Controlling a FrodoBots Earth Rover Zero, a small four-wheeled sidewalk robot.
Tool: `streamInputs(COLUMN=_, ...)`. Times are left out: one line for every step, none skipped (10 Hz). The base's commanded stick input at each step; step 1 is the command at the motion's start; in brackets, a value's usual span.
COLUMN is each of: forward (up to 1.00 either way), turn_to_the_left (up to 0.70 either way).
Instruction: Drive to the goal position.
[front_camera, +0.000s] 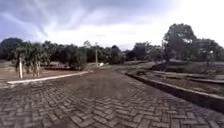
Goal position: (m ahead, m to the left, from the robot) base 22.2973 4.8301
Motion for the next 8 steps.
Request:
streamInputs(forward=1.0, turn_to_the_left=0.0)
streamInputs(forward=1.0, turn_to_the_left=0.0)
streamInputs(forward=1.0, turn_to_the_left=0.0)
streamInputs(forward=1.0, turn_to_the_left=0.0)
streamInputs(forward=1.0, turn_to_the_left=0.0)
streamInputs(forward=1.0, turn_to_the_left=0.0)
streamInputs(forward=1.0, turn_to_the_left=0.0)
streamInputs(forward=1.0, turn_to_the_left=0.0)
